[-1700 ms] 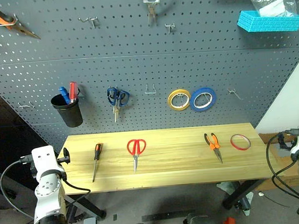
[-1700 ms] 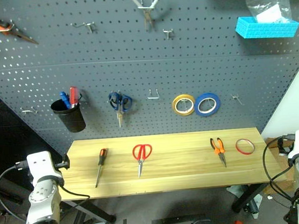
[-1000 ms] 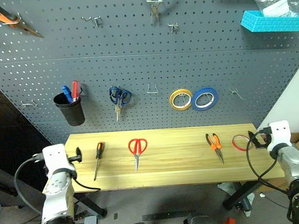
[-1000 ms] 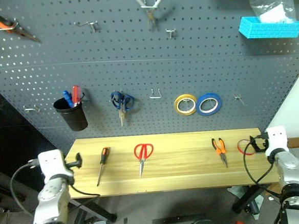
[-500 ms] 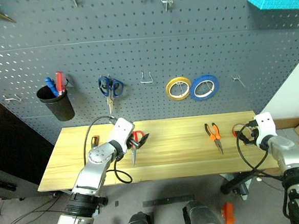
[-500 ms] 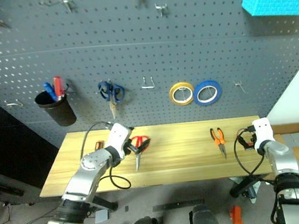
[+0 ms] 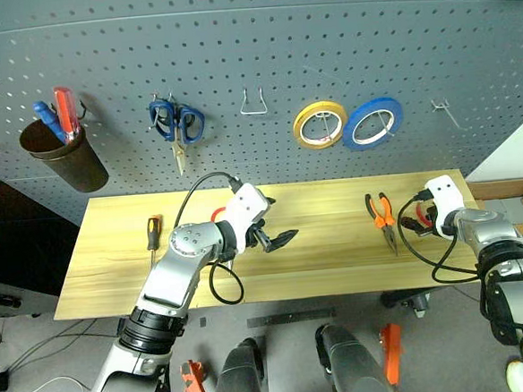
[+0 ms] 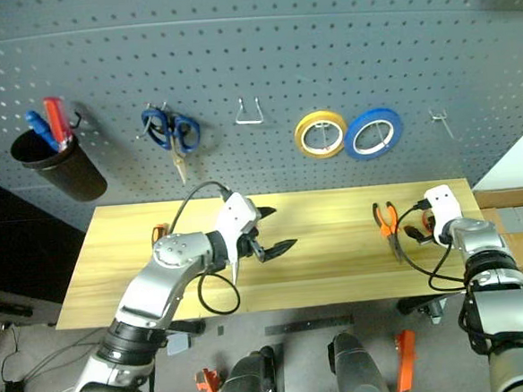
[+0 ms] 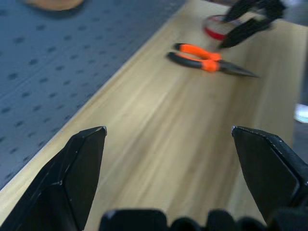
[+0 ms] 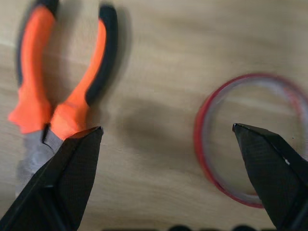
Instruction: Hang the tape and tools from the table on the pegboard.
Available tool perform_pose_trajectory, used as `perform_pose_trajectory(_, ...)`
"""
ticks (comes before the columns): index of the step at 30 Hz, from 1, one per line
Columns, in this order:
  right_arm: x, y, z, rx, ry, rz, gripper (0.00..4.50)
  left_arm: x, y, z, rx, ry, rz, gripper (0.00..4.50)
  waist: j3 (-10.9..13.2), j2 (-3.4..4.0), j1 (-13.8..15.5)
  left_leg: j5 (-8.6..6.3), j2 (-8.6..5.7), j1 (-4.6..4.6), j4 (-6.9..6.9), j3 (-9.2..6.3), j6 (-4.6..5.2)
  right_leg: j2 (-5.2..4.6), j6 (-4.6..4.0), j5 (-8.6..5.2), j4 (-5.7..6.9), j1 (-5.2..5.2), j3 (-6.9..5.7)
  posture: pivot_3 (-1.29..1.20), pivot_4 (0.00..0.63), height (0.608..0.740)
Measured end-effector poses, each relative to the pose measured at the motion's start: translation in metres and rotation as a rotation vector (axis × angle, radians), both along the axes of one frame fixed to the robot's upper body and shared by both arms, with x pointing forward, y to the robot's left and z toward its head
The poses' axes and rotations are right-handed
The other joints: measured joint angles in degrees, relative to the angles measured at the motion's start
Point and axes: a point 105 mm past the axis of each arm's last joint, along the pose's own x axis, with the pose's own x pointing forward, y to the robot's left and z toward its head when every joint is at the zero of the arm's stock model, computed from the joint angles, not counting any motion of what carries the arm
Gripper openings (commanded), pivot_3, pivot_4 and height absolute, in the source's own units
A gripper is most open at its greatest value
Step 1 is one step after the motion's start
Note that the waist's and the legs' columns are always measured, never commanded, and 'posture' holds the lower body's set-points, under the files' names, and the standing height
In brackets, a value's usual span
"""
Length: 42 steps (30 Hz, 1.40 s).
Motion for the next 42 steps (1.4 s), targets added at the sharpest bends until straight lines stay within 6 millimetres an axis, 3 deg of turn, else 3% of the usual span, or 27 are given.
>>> perform_pose_trajectory(1, -0.001, -0.002, -0.001, -0.010, 0.012, -0.001, 4.50, -0.001, 0.000, 0.000, 0.002, 0.002, -0.003, 4.48, 0.22, 0.01, 0.18, 0.00, 0.00, -0.02, 0.00, -0.01, 0.00, 0.00, 0.00, 0.00, 0.01, -0.03, -0.01, -0.03, 0.371, 0.740)
perform_pose_trajectory(4, -0.003, -0.007, 0.000, -0.023, 0.037, -0.001, 3.90, -0.003, 0.000, 0.002, 0.012, 0.007, -0.012, 4.50, 0.79, -0.12, 0.46, 0.00, -0.01, -0.09, 0.01, -0.05, -0.01, -0.01, 0.00, 0.00, 0.02, -0.09, -0.05, -0.02, 0.371, 0.740)
perform_pose_trajectory(15, -0.011, -0.012, -0.004, -0.067, 0.139, 0.034, 0.03, -0.009, 0.003, 0.003, 0.022, 0.020, -0.035, 4.50, 1.00, -0.26, 0.71, 0.00, -0.02, -0.11, 0.03, -0.11, -0.02, -0.03, 0.02, 0.00, 0.01, -0.09, -0.13, -0.01, 0.361, 0.740)
perform_pose_trajectory(23, -0.011, -0.017, -0.005, -0.264, 0.118, 0.156, 0.03, -0.011, -0.002, 0.006, -0.001, 0.026, -0.063, 4.50, 1.00, -0.27, 0.61, 0.01, -0.02, -0.12, 0.05, -0.11, -0.04, -0.04, 0.04, 0.00, 0.00, -0.08, -0.14, -0.06, 0.346, 0.740)
perform_pose_trajectory(28, -0.018, -0.023, -0.003, -0.369, 0.086, 0.267, 0.03, -0.013, -0.015, 0.019, -0.041, 0.005, -0.116, 4.50, 1.01, -0.25, 0.70, 0.01, -0.05, -0.18, 0.05, -0.11, -0.05, -0.07, 0.06, 0.00, -0.02, -0.11, -0.15, -0.10, 0.347, 0.740)
perform_pose_trajectory(33, -0.026, -0.027, 0.025, -0.417, -0.044, 0.318, 0.03, -0.016, -0.033, 0.034, -0.074, -0.034, -0.179, 4.50, 1.04, -0.19, 0.53, 0.00, -0.03, -0.39, 0.05, -0.13, -0.06, -0.07, 0.10, -0.02, 0.00, -0.30, -0.17, -0.13, 0.349, 0.740)
perform_pose_trajectory(36, -0.045, -0.011, 0.050, -0.412, -0.172, 0.329, 0.03, -0.020, -0.045, 0.046, -0.107, -0.059, -0.224, 4.50, 1.04, -0.18, 0.56, -0.02, 0.00, -0.48, 0.06, -0.19, -0.10, -0.05, 0.20, -0.08, 0.11, -0.40, -0.19, -0.16, 0.349, 0.740)
perform_pose_trajectory(42, -0.095, 0.050, 0.087, -0.487, -0.411, 0.356, 0.03, -0.026, -0.061, 0.067, -0.186, -0.097, -0.289, 4.50, 1.05, -0.16, 0.17, -0.03, 0.00, -0.47, 0.18, -0.12, -0.16, -0.03, 0.52, -0.26, 0.14, -0.46, -0.08, -0.19, 0.357, 0.740)
